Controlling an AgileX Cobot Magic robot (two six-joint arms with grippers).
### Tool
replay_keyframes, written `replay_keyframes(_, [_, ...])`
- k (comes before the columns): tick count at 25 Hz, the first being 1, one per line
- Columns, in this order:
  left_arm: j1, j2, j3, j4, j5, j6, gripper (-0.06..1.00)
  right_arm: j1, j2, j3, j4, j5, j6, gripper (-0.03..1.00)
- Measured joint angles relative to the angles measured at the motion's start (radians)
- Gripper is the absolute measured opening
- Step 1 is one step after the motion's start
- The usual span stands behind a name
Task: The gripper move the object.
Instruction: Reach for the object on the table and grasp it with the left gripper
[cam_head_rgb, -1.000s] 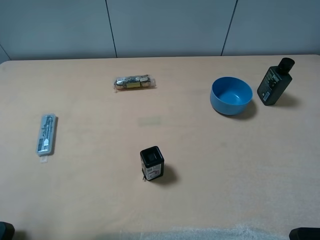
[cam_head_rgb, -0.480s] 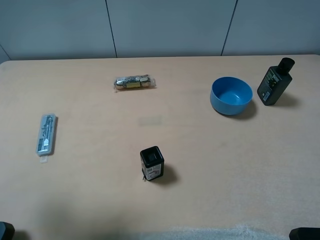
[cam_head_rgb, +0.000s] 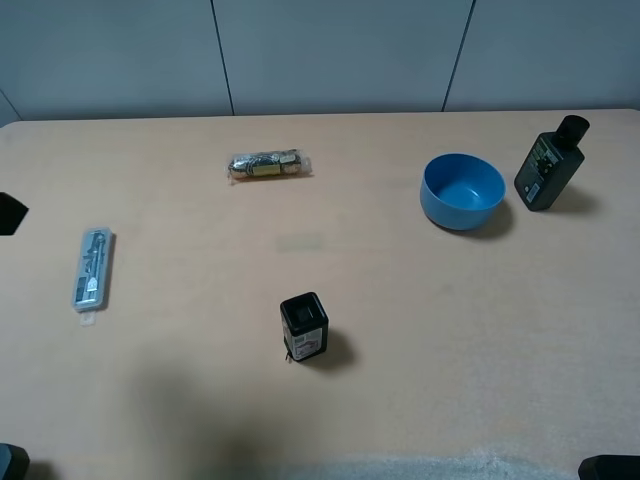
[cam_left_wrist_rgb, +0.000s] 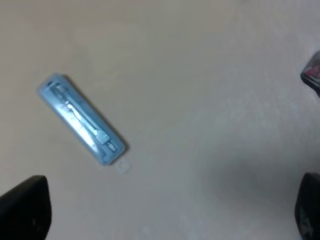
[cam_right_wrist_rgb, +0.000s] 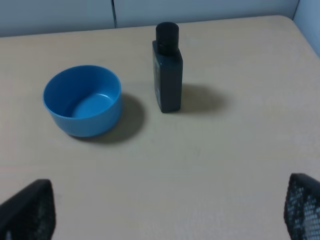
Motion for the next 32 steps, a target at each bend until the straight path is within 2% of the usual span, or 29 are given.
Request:
replay_keyframes(13, [-0.261, 0.329, -0.104, 0.001, -0.068, 0.0, 0.99, 0.0, 0.0, 0.0, 0.0, 0.0, 0.0, 0.69])
replay_keyframes(32, [-0.538, 0.707, -0.316, 0.001, -0.094, 0.0, 0.99, 0.0, 0.0, 0.0, 0.0, 0.0, 0.0, 0.69])
